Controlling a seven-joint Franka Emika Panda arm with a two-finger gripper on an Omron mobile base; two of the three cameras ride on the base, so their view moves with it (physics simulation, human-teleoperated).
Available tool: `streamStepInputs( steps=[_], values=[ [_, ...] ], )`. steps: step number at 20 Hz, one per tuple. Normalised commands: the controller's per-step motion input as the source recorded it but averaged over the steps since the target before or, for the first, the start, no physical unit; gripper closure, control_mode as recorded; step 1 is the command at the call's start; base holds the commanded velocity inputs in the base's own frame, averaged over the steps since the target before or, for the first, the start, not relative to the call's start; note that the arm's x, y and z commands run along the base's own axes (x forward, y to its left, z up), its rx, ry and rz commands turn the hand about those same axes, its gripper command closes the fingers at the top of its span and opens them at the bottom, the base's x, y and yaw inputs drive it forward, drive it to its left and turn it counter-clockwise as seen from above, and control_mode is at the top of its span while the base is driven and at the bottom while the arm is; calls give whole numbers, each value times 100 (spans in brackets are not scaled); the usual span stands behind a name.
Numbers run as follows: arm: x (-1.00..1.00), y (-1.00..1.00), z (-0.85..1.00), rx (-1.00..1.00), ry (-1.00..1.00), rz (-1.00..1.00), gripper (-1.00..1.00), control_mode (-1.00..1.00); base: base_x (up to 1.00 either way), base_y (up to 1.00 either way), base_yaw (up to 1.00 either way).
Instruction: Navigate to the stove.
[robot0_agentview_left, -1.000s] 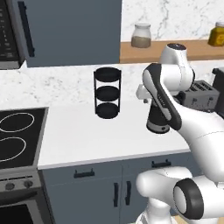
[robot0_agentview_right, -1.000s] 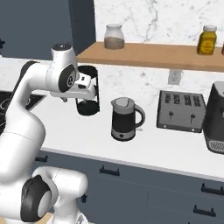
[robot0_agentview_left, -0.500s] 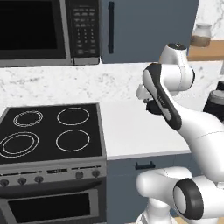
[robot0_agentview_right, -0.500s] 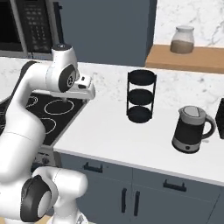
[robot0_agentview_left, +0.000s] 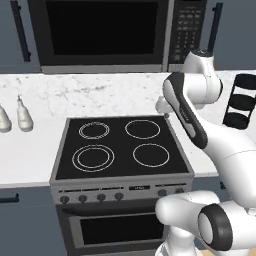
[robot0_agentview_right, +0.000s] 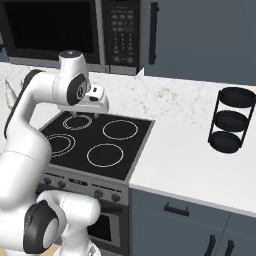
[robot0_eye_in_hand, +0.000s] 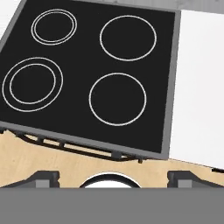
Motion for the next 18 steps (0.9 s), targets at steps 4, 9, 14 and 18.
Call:
streamStepInputs(
  steps=[4,9,14,18],
  values=[
    [0,0,0,0,0,0,-100,100,0,100,3],
    [0,0,0,0,0,0,-100,100,0,34,0],
    [0,0,0,0,0,0,-100,100,21,-21,0],
    [0,0,0,0,0,0,-100,100,29,-19,0]
  ],
)
